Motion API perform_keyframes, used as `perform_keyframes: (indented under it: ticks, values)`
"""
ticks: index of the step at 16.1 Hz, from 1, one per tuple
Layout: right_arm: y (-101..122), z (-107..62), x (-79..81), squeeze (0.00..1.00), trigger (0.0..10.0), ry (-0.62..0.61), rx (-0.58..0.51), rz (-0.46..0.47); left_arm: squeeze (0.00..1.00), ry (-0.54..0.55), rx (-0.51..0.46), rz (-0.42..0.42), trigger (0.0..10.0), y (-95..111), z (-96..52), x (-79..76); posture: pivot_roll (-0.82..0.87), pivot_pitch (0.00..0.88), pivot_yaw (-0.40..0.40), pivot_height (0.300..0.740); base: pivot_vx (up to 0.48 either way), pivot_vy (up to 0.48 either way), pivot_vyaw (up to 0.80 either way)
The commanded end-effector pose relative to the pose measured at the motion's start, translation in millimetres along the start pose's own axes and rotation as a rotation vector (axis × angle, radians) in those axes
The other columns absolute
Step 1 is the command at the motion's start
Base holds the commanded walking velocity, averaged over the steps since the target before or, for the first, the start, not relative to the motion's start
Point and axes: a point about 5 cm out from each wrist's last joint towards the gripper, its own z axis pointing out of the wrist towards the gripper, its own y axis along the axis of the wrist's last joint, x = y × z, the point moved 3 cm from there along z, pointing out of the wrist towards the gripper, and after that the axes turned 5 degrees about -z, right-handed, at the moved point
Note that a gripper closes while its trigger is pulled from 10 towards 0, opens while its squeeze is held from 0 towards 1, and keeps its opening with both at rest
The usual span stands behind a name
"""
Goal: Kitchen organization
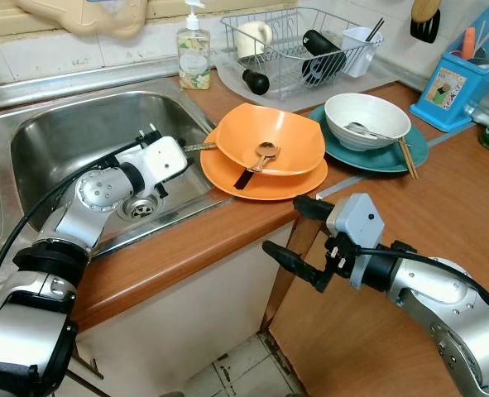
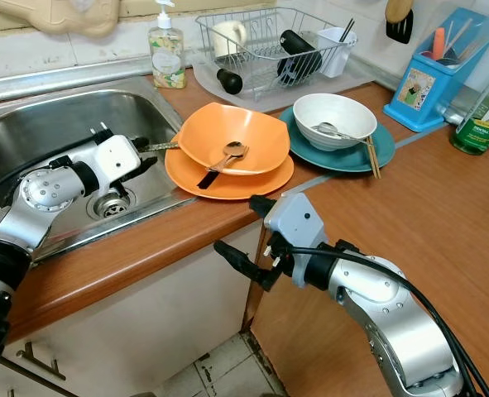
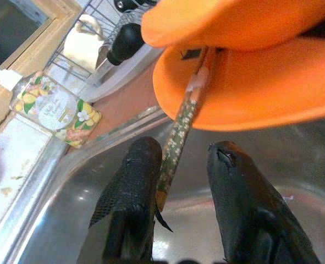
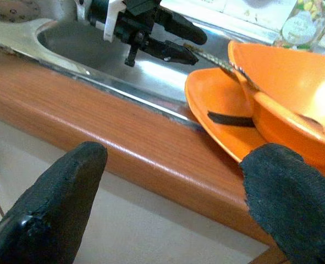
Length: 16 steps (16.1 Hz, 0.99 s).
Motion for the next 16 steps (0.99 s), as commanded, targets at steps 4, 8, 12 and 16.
perform_keyframes:
  ticks: [4,8,12,16]
  values:
    - [-6.5,-1.8,-2.5,0.0,10.0,0.01,0.007,-0.011,0.0,0.029,-0.005,0.075,10.0,7.8,5.2,8.4,-0.15,0.0,-0.024,0.74,0.0,0.0,0.0]
    - [-8.6,-1.6,-3.1,0.0,10.0,0.015,0.006,-0.017,0.0,0.075,0.007,0.09,4.6,7.1,7.8,12.7,-0.15,0.0,-0.024,0.74,0.0,0.0,0.0]
    - [-10.7,-1.4,-2.1,0.0,10.0,0.023,0.007,-0.023,0.0,0.07,0.017,0.108,3.4,4.6,9.7,9.4,-0.15,0.0,-0.023,0.74,0.0,0.0,0.0]
    - [-8.4,-1.1,-0.8,0.0,10.0,0.028,0.001,-0.029,0.0,0.058,0.037,0.153,10.0,1.9,10.3,7.7,-0.15,0.0,-0.021,0.74,0.0,0.0,0.0]
